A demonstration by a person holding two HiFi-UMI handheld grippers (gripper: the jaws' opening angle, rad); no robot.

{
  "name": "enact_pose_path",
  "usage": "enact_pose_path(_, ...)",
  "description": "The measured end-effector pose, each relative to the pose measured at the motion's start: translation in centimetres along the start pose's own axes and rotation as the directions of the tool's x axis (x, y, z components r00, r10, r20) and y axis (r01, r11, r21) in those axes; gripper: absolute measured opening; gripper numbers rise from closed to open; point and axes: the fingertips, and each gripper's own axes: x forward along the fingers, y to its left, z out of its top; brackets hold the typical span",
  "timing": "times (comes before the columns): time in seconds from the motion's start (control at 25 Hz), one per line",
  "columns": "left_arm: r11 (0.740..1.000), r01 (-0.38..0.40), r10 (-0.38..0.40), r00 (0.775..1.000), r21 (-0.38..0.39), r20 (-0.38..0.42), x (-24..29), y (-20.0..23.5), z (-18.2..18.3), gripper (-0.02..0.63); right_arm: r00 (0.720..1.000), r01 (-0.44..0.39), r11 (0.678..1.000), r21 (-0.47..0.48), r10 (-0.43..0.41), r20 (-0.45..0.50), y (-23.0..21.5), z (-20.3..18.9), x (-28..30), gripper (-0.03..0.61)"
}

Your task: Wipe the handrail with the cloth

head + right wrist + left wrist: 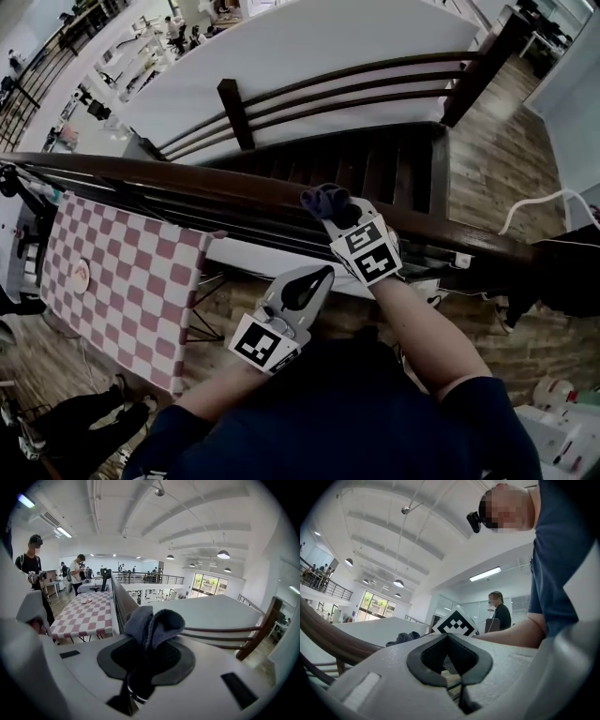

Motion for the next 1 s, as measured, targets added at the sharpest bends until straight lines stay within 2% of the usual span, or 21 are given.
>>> enact_pose_path(0.24,0.995,0.095,-0.095,0.995,0.006,-0.020,4.7,-4.7,-0.7,-0.005,0.994,0.109,0.991,0.073,-0.107,-0.022,-6.1,-5.3,-6.4,0.092)
enact_pose_path(0.48,0.978,0.209,-0.208,0.977,0.007,-0.054,9.7,-10.9,-2.4,-0.005,0.970,0.242,0.958,0.151,-0.237,-0.052,-12.9,-11.7,-13.8,0.092)
enact_pose_path(0.72,0.950,0.312,-0.310,0.947,0.012,-0.081,14.0,-17.5,-3.4,-0.005,0.924,0.382,0.898,0.218,-0.369,-0.097,-19.3,-18.9,-22.6,0.092)
enact_pose_path(1.0,0.923,0.382,-0.377,0.922,0.042,-0.088,17.4,-22.8,-3.7,-0.005,0.853,0.521,0.805,0.283,-0.496,-0.160,-25.8,-26.1,-31.3,0.092)
